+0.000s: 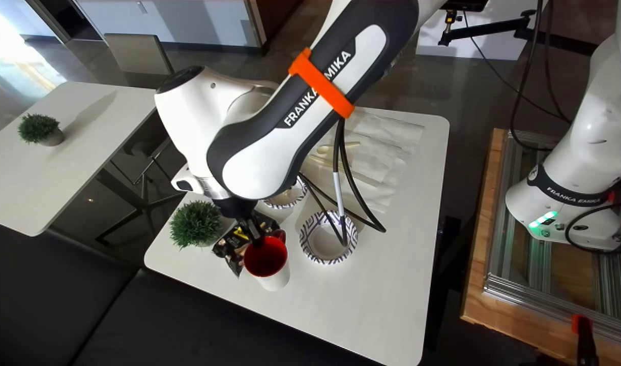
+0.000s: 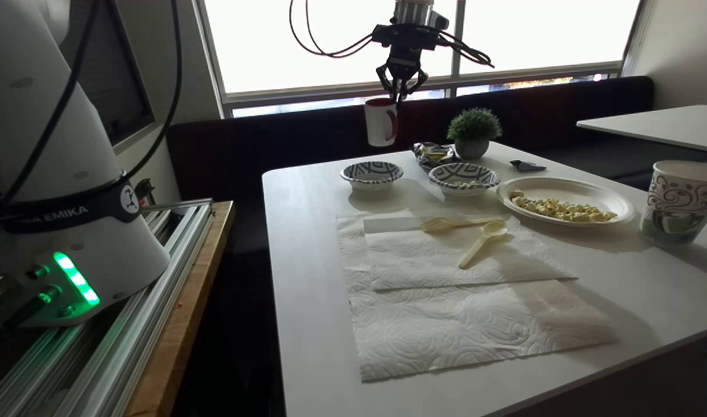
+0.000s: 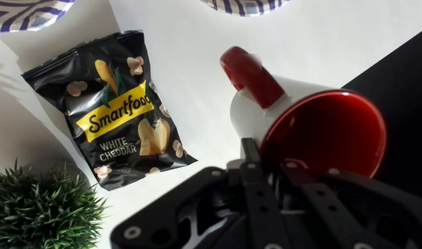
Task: Move the mug to the left.
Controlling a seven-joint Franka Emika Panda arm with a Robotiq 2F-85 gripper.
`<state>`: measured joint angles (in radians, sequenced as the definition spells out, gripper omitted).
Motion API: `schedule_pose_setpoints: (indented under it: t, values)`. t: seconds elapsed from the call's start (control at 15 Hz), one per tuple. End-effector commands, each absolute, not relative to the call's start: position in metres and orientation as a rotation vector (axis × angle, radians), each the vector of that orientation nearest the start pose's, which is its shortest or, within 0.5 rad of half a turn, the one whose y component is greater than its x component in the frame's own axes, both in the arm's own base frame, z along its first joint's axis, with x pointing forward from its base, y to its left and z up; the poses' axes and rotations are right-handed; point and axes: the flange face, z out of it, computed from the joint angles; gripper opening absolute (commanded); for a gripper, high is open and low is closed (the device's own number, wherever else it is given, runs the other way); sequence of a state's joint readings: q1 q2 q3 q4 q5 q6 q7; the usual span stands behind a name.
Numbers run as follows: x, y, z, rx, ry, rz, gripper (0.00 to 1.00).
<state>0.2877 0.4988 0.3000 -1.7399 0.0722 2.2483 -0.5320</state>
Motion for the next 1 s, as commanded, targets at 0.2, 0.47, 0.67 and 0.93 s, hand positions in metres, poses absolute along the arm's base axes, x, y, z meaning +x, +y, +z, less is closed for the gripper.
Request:
schedule_pose_setpoints:
  t: [0.2,0.47,0.67,0.93]
  values:
    - [0.571,0.361,0.293,-2.585,-1.453,0.001,0.02]
    - [0.573,0.361,0.284,-2.59,-1.473,0.007,0.02]
    - [0.576,0.362,0.28,-2.606,-1.489,0.003,0.02]
    - [0.577,0.364,0.273,-2.616,-1.49,0.004,0.02]
